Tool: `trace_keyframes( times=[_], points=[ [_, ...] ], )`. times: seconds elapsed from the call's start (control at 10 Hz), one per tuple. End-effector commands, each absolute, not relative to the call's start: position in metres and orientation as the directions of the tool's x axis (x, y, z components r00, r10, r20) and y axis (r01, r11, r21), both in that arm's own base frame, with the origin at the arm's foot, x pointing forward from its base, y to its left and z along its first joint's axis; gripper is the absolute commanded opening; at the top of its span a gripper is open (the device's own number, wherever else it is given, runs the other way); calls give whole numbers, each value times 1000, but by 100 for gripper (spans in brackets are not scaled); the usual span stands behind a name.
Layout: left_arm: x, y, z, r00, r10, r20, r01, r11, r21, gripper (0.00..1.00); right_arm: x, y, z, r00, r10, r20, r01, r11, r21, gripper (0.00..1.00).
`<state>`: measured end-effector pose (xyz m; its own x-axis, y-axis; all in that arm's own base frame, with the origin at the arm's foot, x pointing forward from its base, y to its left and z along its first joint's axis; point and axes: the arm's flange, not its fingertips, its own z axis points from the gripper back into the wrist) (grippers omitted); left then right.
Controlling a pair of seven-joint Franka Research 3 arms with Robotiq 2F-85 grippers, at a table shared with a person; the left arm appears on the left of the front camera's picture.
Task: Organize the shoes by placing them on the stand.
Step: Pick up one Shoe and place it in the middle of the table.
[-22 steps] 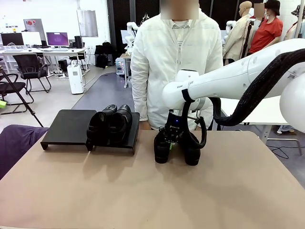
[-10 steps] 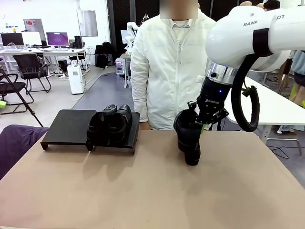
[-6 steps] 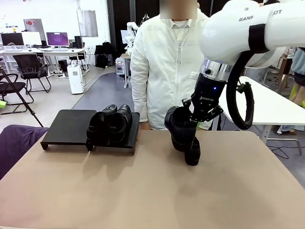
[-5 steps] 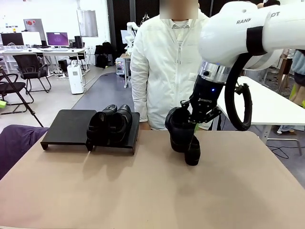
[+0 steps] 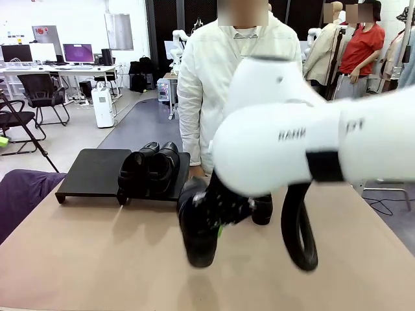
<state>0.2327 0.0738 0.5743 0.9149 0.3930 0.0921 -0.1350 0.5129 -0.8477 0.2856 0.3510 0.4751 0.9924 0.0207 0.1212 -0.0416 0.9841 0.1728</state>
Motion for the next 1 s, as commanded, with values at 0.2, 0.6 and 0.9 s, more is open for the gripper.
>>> trace_keyframes(
  times=[0.2,0.6,0.9],
  points=[
    [233,74,575,917,386,97,-120,500,-858,100,295,417,407,995,-88,52,80,986,147,0],
    [233,74,575,917,386,97,-120,500,-858,100,329,440,367,986,-163,-24,164,963,215,0],
    [233,74,575,917,386,97,-120,500,-858,100,337,440,354,982,-176,-68,187,957,220,0]
  ],
)
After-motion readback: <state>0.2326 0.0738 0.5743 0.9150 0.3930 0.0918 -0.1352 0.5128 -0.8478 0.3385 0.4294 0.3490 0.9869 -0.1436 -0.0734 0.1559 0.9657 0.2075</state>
